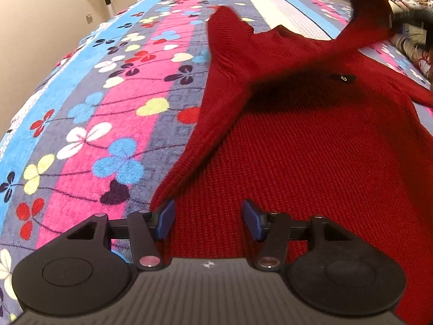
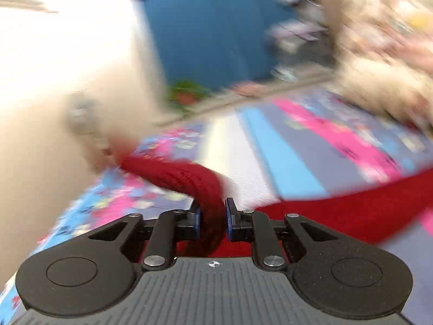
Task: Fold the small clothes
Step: 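Grasp the buttoned sleeve with the right gripper and fold it across the body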
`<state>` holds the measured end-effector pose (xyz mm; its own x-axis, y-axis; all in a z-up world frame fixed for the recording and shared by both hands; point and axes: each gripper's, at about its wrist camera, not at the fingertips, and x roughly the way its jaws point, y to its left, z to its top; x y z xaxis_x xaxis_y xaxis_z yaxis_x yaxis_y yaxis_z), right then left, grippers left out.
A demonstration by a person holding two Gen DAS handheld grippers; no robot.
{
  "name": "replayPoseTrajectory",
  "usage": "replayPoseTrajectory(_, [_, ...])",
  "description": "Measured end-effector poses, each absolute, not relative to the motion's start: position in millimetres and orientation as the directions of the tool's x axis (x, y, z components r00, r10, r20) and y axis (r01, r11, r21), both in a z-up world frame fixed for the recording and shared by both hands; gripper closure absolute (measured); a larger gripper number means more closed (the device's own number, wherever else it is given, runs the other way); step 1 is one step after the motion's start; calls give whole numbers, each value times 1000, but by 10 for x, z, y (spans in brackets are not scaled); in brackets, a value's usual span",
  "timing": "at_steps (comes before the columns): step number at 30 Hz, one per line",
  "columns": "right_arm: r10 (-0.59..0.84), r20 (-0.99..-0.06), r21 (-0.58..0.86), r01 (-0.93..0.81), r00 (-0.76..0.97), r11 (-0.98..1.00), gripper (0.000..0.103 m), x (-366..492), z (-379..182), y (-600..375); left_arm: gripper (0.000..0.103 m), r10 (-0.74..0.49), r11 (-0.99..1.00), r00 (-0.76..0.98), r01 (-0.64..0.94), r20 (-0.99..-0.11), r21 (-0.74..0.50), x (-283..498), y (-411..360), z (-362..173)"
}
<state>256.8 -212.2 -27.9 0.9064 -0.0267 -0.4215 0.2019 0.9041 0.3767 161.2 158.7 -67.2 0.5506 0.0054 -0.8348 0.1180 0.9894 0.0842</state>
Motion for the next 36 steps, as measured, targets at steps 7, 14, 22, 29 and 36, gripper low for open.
replayPoseTrajectory(7, [18,-628,503,388,778,772,79,2662,-1120,-2742,42,-3,990,549,119,-836,74,1663,1563,-659])
replayPoseTrajectory(14, [74,-381,646,208,922,735,92,2541,-858,-2888,42,-54,998,574,65,-817,-21,1754,1617,-565])
replayPoseTrajectory(22, [47,-594,376,225,803,899,74,2253,-1011,-2866,42,-75,997,647,28,-759,-74,1790,1665,-392])
replayPoseTrajectory(29, [41,-600,68,0,799,998,54,1465,-991,-2763,49,-102,992,743,30,-662,-119,1731,1755,-198])
replayPoseTrajectory(36, [-6,-704,-77,-67,710,995,54,1175,-908,-2665,73,-120,992,825,122,-552,-34,1800,1596,-198])
